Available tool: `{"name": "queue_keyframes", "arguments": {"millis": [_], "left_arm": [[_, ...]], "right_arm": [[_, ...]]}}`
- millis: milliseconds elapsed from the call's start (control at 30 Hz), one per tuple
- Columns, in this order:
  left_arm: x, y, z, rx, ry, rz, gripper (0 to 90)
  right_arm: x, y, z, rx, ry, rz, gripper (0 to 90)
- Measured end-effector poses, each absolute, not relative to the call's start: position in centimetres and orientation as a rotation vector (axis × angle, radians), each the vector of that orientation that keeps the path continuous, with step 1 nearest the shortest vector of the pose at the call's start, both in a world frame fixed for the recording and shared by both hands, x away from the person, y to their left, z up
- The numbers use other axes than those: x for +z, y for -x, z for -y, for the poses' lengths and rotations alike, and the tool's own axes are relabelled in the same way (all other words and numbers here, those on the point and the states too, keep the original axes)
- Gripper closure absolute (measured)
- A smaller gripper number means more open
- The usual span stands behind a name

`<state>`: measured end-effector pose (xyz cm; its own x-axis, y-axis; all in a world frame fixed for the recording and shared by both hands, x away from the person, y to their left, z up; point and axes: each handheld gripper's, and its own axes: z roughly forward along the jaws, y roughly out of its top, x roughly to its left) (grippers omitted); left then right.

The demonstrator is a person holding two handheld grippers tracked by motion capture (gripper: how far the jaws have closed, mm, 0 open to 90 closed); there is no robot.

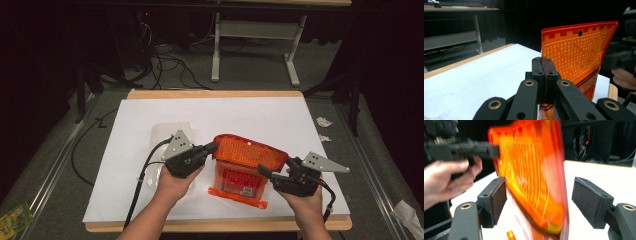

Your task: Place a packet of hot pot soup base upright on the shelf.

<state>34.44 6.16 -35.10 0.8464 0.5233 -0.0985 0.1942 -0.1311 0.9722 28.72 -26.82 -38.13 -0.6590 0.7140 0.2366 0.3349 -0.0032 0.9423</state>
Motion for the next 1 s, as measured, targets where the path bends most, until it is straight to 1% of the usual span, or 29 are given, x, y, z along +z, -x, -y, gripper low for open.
{"name": "queue_keyframes", "arguments": {"millis": [167, 233, 300, 333, 367, 400, 433, 467, 500, 533, 567, 600, 633, 667, 700, 733, 833, 867, 900, 933, 1000], "left_arm": [[-35.1, -34.4, -6.3, 0.315, -1.71, -0.556, 90.0], [-35.1, -34.4, -6.3, 0.316, -1.712, -0.556, 90.0], [-35.1, -34.4, -6.3, 0.317, -1.713, -0.555, 90.0], [-35.0, -34.4, -6.3, 0.317, -1.714, -0.555, 90.0], [-35.0, -34.4, -6.4, 0.317, -1.713, -0.557, 90.0], [-35.0, -34.4, -6.3, 0.316, -1.713, -0.557, 90.0], [-35.0, -34.4, -6.3, 0.315, -1.713, -0.557, 90.0], [-35.0, -34.4, -6.4, 0.316, -1.715, -0.557, 90.0], [-35.0, -34.4, -6.4, 0.318, -1.715, -0.557, 90.0], [-35.0, -34.4, -6.5, 0.315, -1.716, -0.556, 89.8], [-35.0, -34.4, -6.5, 0.315, -1.716, -0.556, 89.4], [-35.0, -34.5, -6.5, 0.327, -1.72, -0.562, 88.8], [-35.0, -34.5, -6.5, 0.327, -1.72, -0.562, 87.6], [-35.0, -34.6, -6.6, 0.348, -1.731, -0.582, 85.0], [-35.0, -34.6, -6.6, 0.348, -1.731, -0.582, 80.1], [-35.0, -34.6, -6.7, 0.364, -1.74, -0.604, 80.1], [-35.1, -34.6, -7.6, 0.381, -1.752, -0.663, 62.0], [-35.3, -34.6, -8.4, 0.392, -1.762, -0.7, 52.8], [-35.3, -34.6, -8.4, 0.392, -1.762, -0.7, 50.5], [-35.5, -34.6, -8.8, 0.4, -1.769, -0.717, 50.5], [-35.9, -34.6, -9.8, 0.421, -1.787, -0.747, 45.3]], "right_arm": [[-40.2, -29.2, 26.3, 1.665, -1.116, -2.066, 30.3], [-40.5, -29.4, 26.2, 1.669, -1.111, -2.1, 37.6], [-40.6, -29.5, 26.1, 1.672, -1.103, -2.118, 38.6], [-40.7, -29.5, 26.0, 1.669, -1.099, -2.131, 40.9], [-40.8, -29.5, 25.9, 1.669, -1.096, -2.144, 44.5], [-40.9, -29.5, 25.7, 1.673, -1.069, -2.171, 50.8], [-40.9, -29.5, 25.7, 1.673, -1.069, -2.171, 50.8], [-40.9, -29.5, 25.7, 1.674, -1.061, -2.179, 52.6], [-40.9, -29.5, 25.6, 1.67, -1.057, -2.183, 54.9], [-40.9, -29.5, 25.8, 1.678, -1.06, -2.19, 60.0], [-40.9, -29.5, 25.8, 1.678, -1.06, -2.19, 60.0], [-40.8, -29.6, 25.9, 1.685, -1.045, -2.207, 63.9], [-40.8, -29.6, 25.9, 1.685, -1.045, -2.207, 63.9], [-40.7, -29.5, 25.8, 1.693, -1.021, -2.228, 68.5], [-40.7, -29.5, 25.8, 1.693, -1.021, -2.228, 68.5], [-40.6, -29.4, 25.8, 1.685, -1.016, -2.233, 70.5], [-40.5, -29.4, 25.6, 1.672, -1.012, -2.235, 71.5], [-40.5, -29.4, 25.6, 1.668, -1.015, -2.235, 71.7], [-40.5, -29.4, 25.6, 1.666, -1.019, -2.235, 71.7], [-40.5, -29.4, 25.6, 1.666, -1.019, -2.235, 71.7], [-40.4, -29.4, 25.6, 1.661, -1.019, -2.236, 71.7]]}}
